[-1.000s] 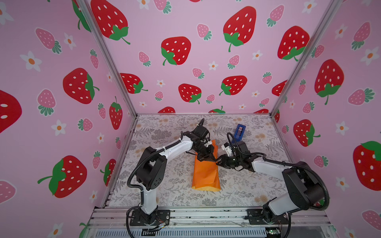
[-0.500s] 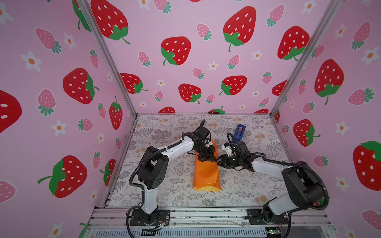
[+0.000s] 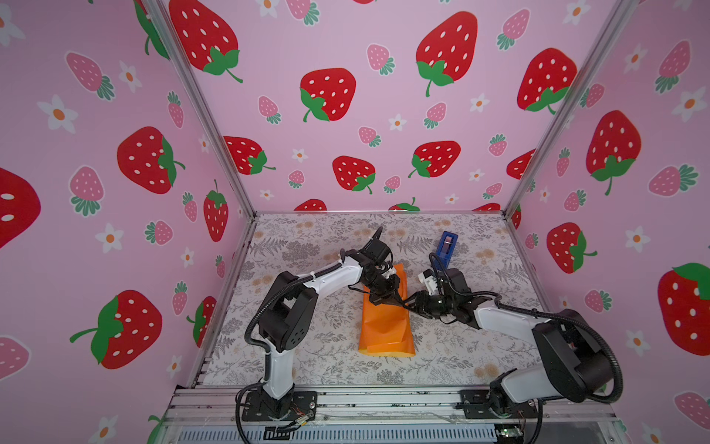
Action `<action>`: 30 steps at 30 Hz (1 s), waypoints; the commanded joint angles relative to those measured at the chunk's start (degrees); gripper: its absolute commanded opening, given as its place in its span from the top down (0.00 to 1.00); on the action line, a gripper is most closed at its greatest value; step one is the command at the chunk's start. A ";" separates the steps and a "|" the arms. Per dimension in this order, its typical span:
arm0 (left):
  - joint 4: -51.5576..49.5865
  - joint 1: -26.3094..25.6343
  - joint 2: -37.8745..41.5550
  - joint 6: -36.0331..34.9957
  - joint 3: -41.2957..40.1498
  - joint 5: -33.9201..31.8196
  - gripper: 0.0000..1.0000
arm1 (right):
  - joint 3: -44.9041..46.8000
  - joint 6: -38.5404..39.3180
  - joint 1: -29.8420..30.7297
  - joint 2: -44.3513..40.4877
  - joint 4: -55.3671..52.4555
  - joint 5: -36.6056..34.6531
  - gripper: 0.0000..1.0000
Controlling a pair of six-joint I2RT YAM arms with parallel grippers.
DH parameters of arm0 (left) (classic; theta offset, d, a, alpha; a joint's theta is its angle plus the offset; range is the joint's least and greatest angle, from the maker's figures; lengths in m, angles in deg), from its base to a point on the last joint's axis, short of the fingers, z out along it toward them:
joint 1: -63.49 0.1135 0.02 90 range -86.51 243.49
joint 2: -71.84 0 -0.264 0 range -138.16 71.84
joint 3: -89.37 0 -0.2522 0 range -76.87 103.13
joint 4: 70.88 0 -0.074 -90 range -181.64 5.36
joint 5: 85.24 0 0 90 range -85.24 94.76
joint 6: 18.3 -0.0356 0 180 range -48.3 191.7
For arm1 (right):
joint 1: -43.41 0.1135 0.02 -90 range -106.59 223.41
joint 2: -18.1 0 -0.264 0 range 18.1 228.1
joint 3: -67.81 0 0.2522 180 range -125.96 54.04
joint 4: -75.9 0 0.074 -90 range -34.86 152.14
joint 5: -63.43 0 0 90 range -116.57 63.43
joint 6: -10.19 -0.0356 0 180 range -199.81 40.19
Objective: Wrap a gift box in wrapping paper
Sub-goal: Fold the wrapping paper for the gift box.
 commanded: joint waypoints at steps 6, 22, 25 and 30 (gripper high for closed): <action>-1.07 -1.16 -3.63 -2.00 -1.81 -2.96 1.00 | 1.88 -1.48 -3.17 -6.98 0.45 1.11 0.54; -1.48 -1.20 -2.12 -1.62 -0.68 -3.26 1.00 | 0.20 -5.07 -4.54 1.93 8.88 8.34 0.26; -1.49 -1.16 -1.41 -1.16 0.28 -2.98 1.00 | 1.48 -7.92 -4.50 1.66 13.47 10.25 0.28; -2.18 -1.24 -0.82 -0.82 2.76 -2.12 1.00 | 2.43 -12.05 -3.96 2.45 19.31 12.73 0.32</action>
